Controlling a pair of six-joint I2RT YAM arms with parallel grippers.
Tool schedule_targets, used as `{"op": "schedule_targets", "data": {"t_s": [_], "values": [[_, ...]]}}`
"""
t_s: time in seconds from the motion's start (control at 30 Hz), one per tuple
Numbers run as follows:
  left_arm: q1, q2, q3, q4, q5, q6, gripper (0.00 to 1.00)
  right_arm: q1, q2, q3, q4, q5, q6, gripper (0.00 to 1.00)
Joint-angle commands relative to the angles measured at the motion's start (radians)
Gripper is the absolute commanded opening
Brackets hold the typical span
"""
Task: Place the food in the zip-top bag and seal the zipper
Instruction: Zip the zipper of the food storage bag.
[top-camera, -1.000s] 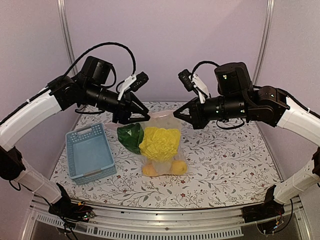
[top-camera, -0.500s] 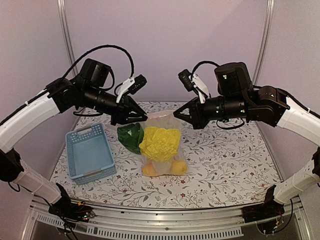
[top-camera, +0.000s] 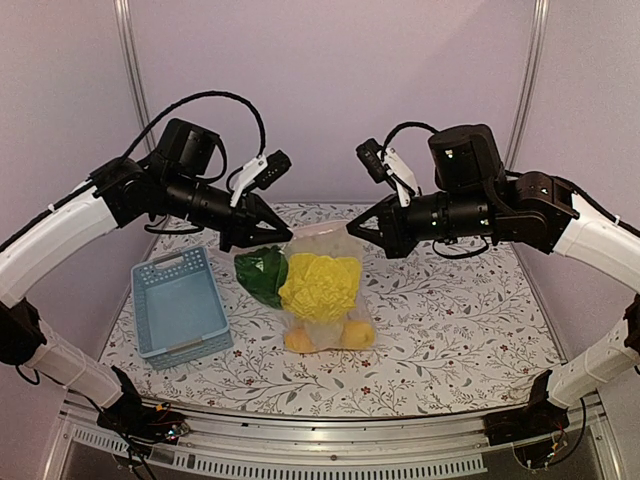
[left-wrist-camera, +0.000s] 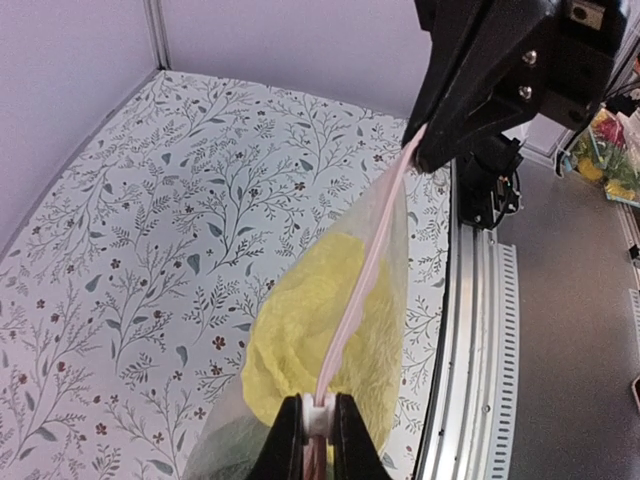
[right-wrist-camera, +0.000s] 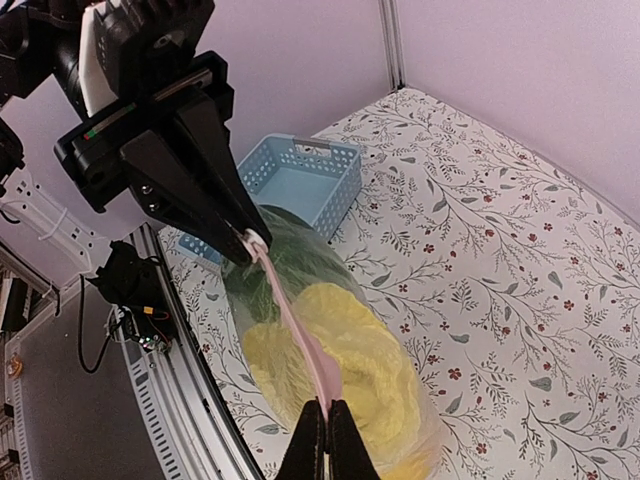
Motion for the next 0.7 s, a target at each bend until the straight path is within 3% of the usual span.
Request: {"op": "schedule_targets", "data": {"t_s": [0.0, 0.33, 0.67], "values": [[0.019, -0.025, -0.021, 0.000, 0.003, -0.001, 0.01, -0.002, 0.003, 0.028, 0.017, 0.038, 0.001, 0.00], [0.029, -0.046, -0.044, -0.008, 0.000, -0.005, 0.00, -0.003, 0.013, 0.045, -0.031, 0.344, 0.047, 0.00], [0.036, -0.060, -0.063, -0.012, -0.013, -0.008, 0.00, -0.003, 0.027, 0.060, -0.065, 0.467, 0.075, 0.00]]}}
